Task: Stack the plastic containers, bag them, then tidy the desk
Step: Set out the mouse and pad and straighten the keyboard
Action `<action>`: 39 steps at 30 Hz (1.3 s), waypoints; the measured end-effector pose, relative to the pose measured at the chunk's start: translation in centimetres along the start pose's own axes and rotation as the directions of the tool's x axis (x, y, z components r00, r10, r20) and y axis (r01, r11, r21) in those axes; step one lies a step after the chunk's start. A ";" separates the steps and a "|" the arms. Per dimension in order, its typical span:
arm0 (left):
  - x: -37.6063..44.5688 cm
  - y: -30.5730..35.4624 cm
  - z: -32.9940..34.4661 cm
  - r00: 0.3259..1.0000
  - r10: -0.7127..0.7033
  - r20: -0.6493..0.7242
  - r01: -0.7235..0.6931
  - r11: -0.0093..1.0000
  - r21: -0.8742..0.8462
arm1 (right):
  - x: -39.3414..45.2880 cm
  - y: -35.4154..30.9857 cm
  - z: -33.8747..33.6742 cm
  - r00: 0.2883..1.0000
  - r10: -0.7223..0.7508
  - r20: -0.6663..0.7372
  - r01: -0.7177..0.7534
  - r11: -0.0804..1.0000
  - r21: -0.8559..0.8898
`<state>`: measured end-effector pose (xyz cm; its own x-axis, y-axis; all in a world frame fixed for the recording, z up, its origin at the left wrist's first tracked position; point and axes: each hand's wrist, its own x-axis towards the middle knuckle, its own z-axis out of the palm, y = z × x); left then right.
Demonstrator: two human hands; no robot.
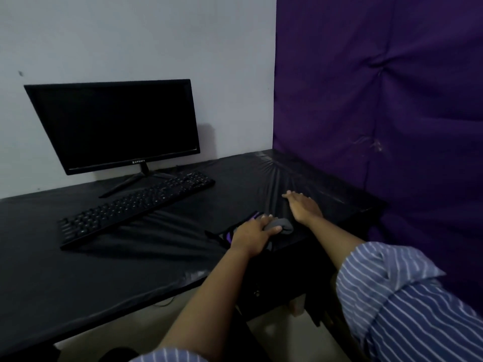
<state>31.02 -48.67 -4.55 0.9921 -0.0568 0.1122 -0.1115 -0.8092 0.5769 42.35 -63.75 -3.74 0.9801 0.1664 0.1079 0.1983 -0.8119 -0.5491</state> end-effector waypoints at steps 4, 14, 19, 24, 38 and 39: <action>-1.7 -0.1 -0.2 1.000 0.015 -0.002 -0.015 0.998 -0.062 | 0.1 0.2 0.2 1.000 0.012 0.020 -0.012 1.000 -0.022; -4.4 -0.6 -1.2 0.999 0.052 0.009 -0.051 0.993 -0.107 | 0.1 0.2 0.4 1.000 -0.004 -0.001 0.004 0.994 -0.110; -5.0 -0.5 -1.4 0.996 0.010 -0.090 -0.007 0.999 0.034 | 0.3 0.2 0.4 1.000 -0.003 -0.002 0.003 0.991 -0.131; -5.1 -2.1 -2.6 0.957 -0.192 -0.219 0.198 0.980 0.008 | 0.4 0.1 0.6 1.000 -0.007 -0.004 0.007 0.990 -0.144; -4.9 1.9 0.4 0.965 -0.093 -0.247 0.118 0.989 0.085 | 0.5 0.1 0.9 0.999 -0.025 -0.032 0.018 0.983 -0.185; -4.8 2.6 1.0 0.968 -0.076 -0.241 0.099 0.991 0.086 | 0.5 0.1 1.0 0.999 -0.025 -0.031 0.019 0.981 -0.191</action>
<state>26.03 -51.10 -4.43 0.9545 0.1470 0.2596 -0.0074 -0.8582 0.5132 42.84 -63.25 -4.56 0.9744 0.1693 0.1479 0.2139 -0.9005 -0.3785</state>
